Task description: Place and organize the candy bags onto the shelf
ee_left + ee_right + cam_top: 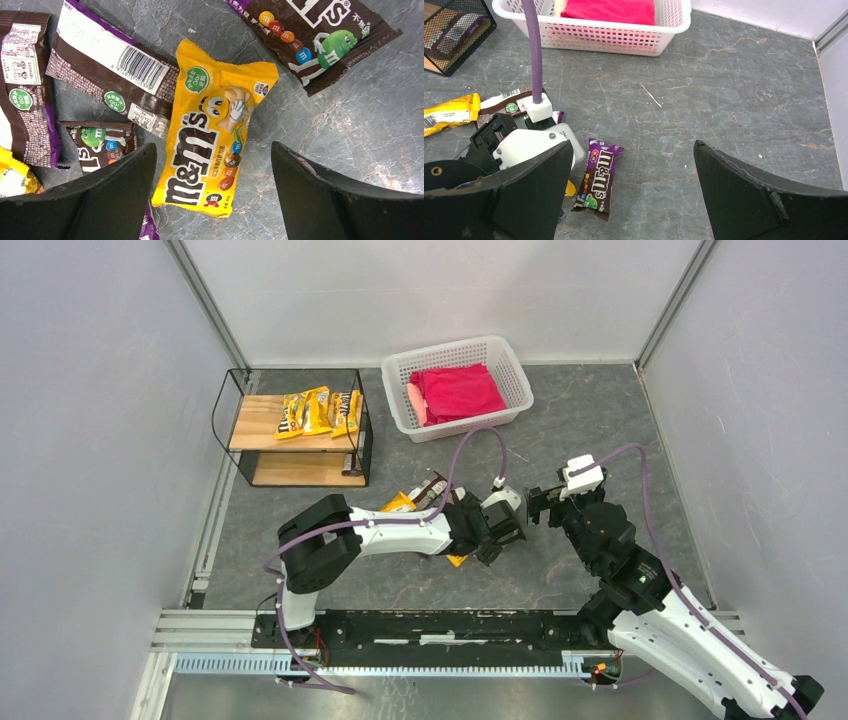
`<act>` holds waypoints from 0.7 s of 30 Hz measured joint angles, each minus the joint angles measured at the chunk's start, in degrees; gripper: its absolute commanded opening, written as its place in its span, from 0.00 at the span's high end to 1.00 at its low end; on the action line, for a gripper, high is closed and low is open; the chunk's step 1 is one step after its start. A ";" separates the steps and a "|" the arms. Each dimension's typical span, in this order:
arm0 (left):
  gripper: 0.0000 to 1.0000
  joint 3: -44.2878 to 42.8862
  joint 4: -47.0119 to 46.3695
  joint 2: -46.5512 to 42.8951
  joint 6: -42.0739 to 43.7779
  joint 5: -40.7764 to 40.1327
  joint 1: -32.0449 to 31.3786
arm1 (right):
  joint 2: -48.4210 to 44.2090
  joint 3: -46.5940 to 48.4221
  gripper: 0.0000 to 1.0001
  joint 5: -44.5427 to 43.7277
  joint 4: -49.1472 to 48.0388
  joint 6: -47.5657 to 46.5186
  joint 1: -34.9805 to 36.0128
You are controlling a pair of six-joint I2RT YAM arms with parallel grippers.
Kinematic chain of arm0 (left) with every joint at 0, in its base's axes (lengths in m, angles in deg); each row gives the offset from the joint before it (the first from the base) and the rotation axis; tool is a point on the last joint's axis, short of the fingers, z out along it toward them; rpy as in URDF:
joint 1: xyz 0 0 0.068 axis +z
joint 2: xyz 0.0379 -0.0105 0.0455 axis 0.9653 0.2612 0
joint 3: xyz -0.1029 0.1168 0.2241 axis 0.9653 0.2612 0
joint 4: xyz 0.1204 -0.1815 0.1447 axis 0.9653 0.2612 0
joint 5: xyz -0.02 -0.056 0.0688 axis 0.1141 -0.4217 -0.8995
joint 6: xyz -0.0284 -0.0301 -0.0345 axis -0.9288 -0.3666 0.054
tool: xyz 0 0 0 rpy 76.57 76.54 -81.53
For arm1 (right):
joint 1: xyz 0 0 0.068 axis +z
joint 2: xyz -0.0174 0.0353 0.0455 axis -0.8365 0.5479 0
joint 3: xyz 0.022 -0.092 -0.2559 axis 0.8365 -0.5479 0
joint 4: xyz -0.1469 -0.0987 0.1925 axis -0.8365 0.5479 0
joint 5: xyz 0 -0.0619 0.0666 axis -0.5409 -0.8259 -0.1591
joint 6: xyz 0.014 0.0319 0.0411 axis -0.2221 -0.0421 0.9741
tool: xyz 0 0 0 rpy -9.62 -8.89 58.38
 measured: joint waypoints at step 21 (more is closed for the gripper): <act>0.33 0.00 0.44 1.29 -0.04 0.09 0.44 | -0.72 -0.57 0.02 0.02 0.04 -0.33 0.00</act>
